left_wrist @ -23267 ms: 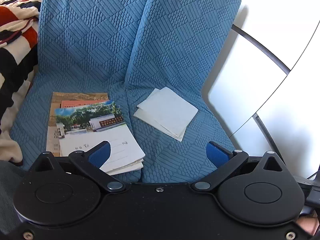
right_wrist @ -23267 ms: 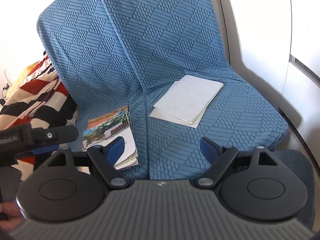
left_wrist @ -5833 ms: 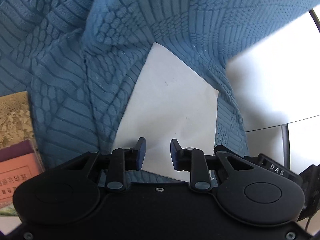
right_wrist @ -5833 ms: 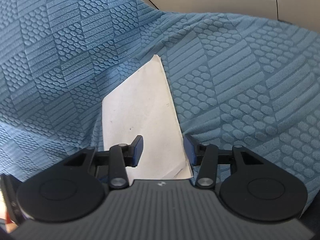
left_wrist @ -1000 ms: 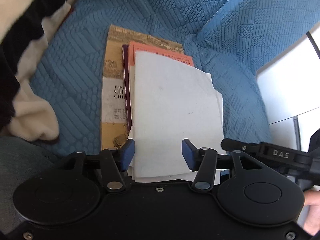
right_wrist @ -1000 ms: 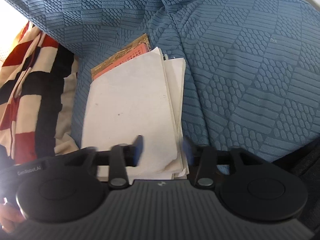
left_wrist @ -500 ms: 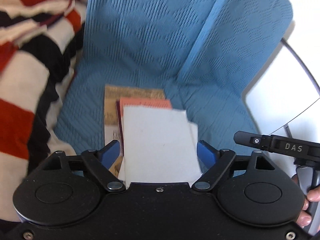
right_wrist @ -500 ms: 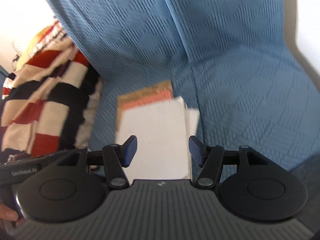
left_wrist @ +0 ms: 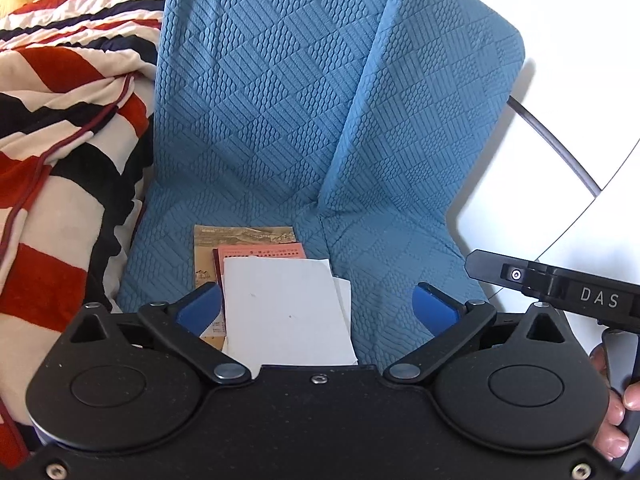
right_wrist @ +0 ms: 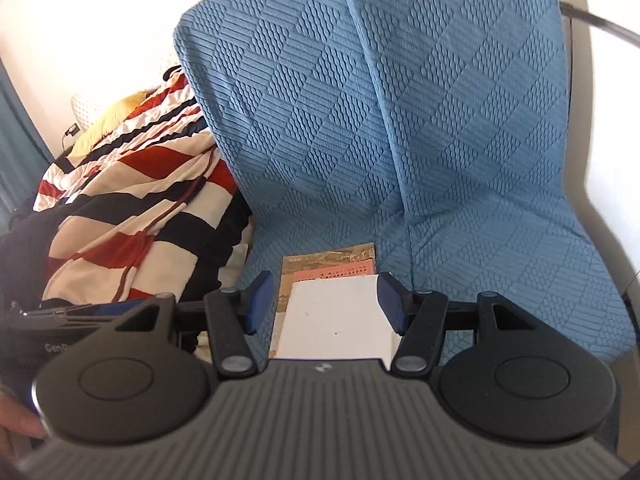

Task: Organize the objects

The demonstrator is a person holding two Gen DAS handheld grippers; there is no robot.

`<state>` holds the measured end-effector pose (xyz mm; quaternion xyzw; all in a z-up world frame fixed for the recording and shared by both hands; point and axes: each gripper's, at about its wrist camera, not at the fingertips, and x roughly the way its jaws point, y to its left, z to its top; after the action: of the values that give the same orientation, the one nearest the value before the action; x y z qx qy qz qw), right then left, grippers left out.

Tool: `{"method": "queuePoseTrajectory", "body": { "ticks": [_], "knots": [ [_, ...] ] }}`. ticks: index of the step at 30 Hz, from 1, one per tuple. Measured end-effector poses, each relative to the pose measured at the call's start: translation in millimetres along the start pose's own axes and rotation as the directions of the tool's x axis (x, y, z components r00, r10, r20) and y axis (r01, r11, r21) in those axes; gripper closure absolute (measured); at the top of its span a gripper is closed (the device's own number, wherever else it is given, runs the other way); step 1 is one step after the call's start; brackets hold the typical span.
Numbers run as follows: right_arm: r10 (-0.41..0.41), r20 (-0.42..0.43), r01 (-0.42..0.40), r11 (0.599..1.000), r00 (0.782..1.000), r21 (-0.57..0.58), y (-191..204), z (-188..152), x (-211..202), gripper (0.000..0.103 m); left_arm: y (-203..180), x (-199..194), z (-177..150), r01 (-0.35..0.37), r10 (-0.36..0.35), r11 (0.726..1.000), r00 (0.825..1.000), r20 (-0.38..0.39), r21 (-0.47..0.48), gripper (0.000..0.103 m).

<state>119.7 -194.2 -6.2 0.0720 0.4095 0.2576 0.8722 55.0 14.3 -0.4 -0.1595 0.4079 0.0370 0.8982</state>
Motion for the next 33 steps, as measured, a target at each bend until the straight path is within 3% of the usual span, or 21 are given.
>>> {"method": "queuePoseTrajectory", "body": {
  "ticks": [13,15,16,33],
  "knots": [
    [-0.071,0.021,0.073,0.994,0.997,-0.087,16,-24,-24,0.042,-3,-24,-27,-0.054,0.054,0.998,0.998,0.014,-0.011,0.001],
    [-0.067,0.011,0.067,0.994,0.998,-0.091,16,-28,-24,0.012,-2,-24,-31,-0.063,0.064,0.998,0.998,0.011,-0.012,0.001],
    [-0.068,0.017,0.07,0.994,0.998,-0.089,15,-29,-25,0.009,-2,-24,-32,-0.068,0.068,0.998,0.998,0.007,-0.013,0.001],
    [-0.108,-0.004,0.108,0.992,0.994,-0.059,5,-32,-22,0.009,2,-22,-34,-0.1,0.099,0.994,0.995,-0.018,-0.047,0.001]
  ]
}}
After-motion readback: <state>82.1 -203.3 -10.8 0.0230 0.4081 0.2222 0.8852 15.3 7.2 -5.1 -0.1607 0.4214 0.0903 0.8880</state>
